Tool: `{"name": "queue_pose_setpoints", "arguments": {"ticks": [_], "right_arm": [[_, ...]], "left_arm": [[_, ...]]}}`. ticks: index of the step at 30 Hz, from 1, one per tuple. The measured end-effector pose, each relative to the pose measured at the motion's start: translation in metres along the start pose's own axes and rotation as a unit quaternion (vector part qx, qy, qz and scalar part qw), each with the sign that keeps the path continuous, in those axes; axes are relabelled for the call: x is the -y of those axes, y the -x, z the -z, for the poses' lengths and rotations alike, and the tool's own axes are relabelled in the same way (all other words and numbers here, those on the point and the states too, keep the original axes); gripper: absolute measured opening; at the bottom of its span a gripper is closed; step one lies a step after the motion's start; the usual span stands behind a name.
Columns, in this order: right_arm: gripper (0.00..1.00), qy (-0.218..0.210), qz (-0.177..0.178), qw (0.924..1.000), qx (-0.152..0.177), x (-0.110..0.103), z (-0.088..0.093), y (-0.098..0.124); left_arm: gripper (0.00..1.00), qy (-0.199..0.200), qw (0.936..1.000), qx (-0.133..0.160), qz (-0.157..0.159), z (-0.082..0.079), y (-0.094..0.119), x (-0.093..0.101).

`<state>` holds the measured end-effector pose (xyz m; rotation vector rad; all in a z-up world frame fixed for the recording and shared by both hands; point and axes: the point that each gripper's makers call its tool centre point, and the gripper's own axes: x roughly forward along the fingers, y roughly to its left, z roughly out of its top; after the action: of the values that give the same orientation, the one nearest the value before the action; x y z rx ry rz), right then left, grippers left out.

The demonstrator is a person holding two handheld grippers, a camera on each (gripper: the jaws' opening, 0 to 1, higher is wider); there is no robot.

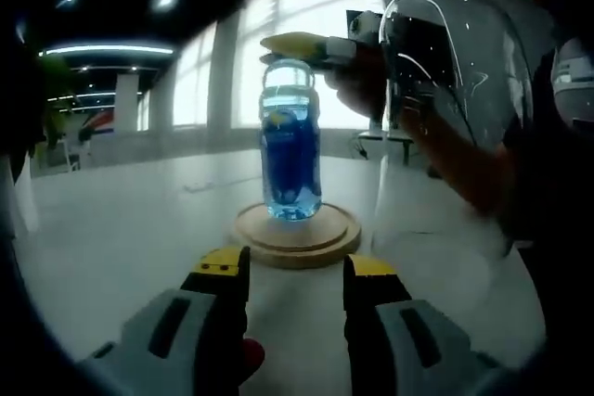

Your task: Open the cover put in the Mizone put the cover back on

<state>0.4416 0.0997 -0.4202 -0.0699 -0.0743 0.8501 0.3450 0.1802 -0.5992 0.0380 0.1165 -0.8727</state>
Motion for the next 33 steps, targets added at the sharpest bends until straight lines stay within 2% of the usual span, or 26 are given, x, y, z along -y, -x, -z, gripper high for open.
{"name": "queue_pose_setpoints", "arguments": {"ticks": [7, 14, 33], "right_arm": [[0.24, -0.009, 0.001, 0.9999, -0.014, -0.0014, 0.0043, 0.0023], [0.25, -0.014, 0.000, 0.9999, -0.008, -0.0052, 0.0024, 0.0080], [0.26, 0.008, -0.013, 0.9998, -0.011, -0.0072, 0.0014, 0.0020]], "left_arm": [[0.33, -0.003, 1.0000, -0.005, -0.001, 0.0024, -0.0005, 0.0000], [0.33, -0.001, 1.0000, -0.003, -0.002, 0.0019, -0.0002, -0.0011], [0.33, 0.001, 1.0000, -0.005, -0.008, 0.0042, -0.0001, -0.0061]]}}
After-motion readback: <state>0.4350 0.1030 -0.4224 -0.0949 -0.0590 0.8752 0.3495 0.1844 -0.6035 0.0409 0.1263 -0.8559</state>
